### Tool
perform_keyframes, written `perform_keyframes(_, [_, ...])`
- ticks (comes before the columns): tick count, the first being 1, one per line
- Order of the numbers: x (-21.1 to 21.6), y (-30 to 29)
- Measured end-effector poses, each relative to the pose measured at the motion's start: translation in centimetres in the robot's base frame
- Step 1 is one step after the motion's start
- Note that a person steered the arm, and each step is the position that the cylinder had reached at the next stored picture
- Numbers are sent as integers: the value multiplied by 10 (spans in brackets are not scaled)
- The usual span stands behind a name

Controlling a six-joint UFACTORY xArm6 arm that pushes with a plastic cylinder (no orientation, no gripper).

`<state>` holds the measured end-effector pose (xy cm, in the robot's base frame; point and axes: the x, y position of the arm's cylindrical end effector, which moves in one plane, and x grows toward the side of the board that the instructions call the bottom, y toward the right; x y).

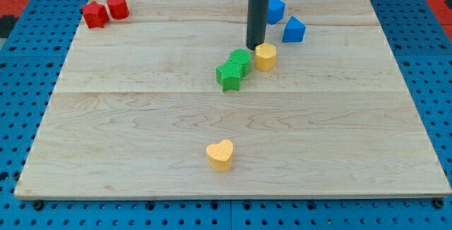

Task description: Push yellow hexagon to the top center

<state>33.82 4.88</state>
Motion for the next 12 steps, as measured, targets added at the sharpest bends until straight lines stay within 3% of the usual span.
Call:
perform_keyframes(4, [-7, 1])
perform_keyframes(6, [-9, 95])
perform_keyframes(7, [44, 49])
perform_keyframes(8, [59, 13])
perform_keyframes(12, [-59, -72])
